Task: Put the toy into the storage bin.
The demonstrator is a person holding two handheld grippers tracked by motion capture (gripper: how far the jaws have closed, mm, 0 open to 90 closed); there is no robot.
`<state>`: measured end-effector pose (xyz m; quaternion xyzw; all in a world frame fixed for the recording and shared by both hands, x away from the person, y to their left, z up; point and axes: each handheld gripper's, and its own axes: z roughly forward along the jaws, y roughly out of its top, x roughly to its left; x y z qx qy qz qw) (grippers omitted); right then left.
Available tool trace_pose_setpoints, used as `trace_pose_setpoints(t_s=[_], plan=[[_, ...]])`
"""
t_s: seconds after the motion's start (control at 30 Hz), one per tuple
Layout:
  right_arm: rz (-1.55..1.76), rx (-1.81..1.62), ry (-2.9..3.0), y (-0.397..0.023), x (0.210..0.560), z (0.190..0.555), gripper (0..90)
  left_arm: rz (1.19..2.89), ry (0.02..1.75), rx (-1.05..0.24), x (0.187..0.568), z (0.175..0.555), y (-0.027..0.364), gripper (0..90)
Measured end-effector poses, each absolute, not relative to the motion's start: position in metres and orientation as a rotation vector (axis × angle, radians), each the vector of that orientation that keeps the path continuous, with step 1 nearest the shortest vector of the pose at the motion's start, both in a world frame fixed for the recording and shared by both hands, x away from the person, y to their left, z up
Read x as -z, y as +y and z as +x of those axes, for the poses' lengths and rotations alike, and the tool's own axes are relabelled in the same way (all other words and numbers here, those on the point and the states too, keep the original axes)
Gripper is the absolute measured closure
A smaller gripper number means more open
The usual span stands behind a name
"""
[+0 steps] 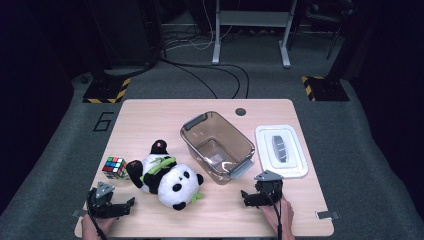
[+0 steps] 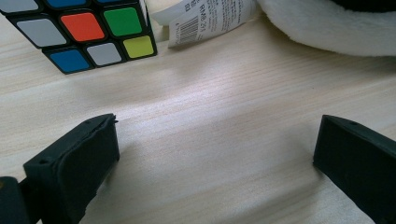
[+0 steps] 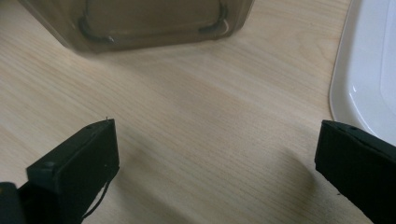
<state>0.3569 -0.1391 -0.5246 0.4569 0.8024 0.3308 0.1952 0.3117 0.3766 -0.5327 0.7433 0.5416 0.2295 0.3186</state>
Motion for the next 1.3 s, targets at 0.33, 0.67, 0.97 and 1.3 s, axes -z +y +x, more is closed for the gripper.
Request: trace_pose_setpoints(t_s=[0.33, 0.67, 0.97, 1.3], plan=[[1.249, -0.95, 2.273, -0.137, 0.53, 0.358, 0.0, 1.955, 1.424, -0.6, 0.533, 0.311, 0.376, 0.0], [1.235, -0.955, 2.29, -0.138, 0.53, 0.359, 0.0, 1.916, 1.441, -0.565, 0.528, 0.307, 0.379, 0.0], [1.228, -0.957, 2.295, -0.138, 0.53, 0.36, 0.0, 1.914, 1.357, -0.529, 0.491, 0.296, 0.373, 0.0], [1.235, -0.958, 2.295, -0.138, 0.53, 0.36, 0.0, 1.931, 1.245, -0.553, 0.451, 0.298, 0.354, 0.0]])
